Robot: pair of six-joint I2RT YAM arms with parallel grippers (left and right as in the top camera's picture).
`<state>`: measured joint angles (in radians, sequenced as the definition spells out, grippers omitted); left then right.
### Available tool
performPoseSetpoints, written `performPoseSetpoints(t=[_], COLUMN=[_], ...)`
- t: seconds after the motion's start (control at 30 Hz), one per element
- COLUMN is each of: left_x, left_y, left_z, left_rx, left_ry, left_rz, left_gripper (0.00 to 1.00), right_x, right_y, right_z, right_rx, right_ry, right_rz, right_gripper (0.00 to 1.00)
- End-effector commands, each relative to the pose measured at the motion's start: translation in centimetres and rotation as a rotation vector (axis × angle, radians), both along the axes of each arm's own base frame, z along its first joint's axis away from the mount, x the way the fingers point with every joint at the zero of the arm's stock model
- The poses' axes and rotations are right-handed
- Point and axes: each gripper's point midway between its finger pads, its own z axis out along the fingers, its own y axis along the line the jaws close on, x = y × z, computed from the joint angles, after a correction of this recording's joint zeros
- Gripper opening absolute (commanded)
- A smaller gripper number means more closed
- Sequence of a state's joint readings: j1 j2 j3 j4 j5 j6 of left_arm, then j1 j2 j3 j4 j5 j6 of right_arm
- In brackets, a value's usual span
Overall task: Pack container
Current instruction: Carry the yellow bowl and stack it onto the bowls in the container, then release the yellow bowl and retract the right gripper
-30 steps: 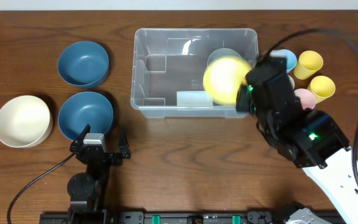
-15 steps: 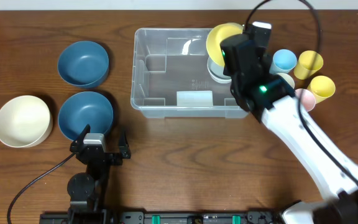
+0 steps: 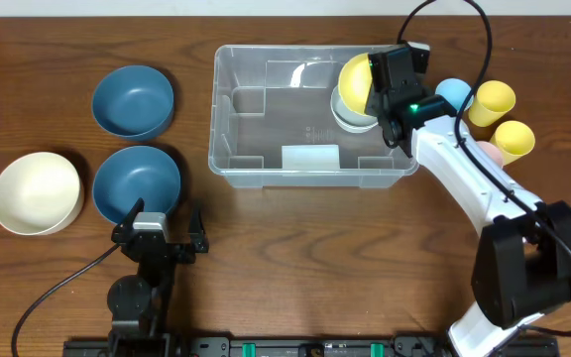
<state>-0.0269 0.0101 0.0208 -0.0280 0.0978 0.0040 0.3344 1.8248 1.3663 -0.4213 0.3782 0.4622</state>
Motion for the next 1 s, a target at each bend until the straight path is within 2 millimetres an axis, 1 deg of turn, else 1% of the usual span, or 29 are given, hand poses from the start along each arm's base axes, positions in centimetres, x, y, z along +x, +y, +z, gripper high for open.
performPoseSetpoints(t=[0.0, 0.1, 0.33, 0.43, 0.47, 0.53, 0.57, 0.6, 0.67, 0.7, 0.83, 0.97], left_x=[-0.1, -0.1, -0.1, -0.1, -0.1, -0.1, -0.1, -0.1, -0.1, -0.1, -0.1, -0.1], left_y=[-0.1, -0.1, -0.1, -0.1, -0.1, -0.1, -0.1, -0.1, -0.1, -0.1, -0.1, -0.1], left_z=[-1.5, -1.5, -1.5, -1.5, -1.5, -1.5, -1.5, -1.5, -1.5, -1.5, -1.5, -1.5], left_rx=[0.012, 0.012, 0.012, 0.012, 0.012, 0.012, 0.012, 0.012, 0.012, 0.012, 0.012, 0.012], left_ry=[0.044, 0.044, 0.044, 0.044, 0.044, 0.044, 0.044, 0.044, 0.044, 0.044, 0.044, 0.044], left_rz=[-0.011, -0.011, -0.011, -0.011, -0.011, -0.011, -0.011, -0.011, -0.011, -0.011, -0.011, -0.011], left_gripper=[0.98, 0.98, 0.98, 0.98, 0.98, 0.98, 0.98, 0.98, 0.98, 0.98, 0.98, 0.98], right_x=[0.2, 0.1, 0.1, 0.1, 0.1, 0.2, 0.2, 0.2, 0.2, 0.2, 0.3, 0.2], right_y=[2.4, 3.1, 3.0, 2.7, 2.5, 1.9, 1.6, 1.4, 1.2, 1.1, 1.1, 1.9], right_z=[0.0, -0.2, -0.4, -0.4, -0.4, -0.4, -0.4, -0.4, -0.5, -0.5, -0.4, 0.1], right_rx=[0.079, 0.121, 0.129, 0.127, 0.126, 0.118, 0.118, 0.118, 0.117, 0.116, 0.111, 0.098], right_ry=[0.015, 0.026, 0.03, 0.03, 0.03, 0.028, 0.026, 0.027, 0.027, 0.028, 0.028, 0.029], right_rz=[0.117, 0.136, 0.125, 0.115, 0.106, 0.08, 0.065, 0.055, 0.049, 0.047, 0.054, 0.118], right_gripper=[0.01, 0.01, 0.01, 0.01, 0.03, 0.19, 0.23, 0.3, 0.41, 0.45, 0.46, 0.45])
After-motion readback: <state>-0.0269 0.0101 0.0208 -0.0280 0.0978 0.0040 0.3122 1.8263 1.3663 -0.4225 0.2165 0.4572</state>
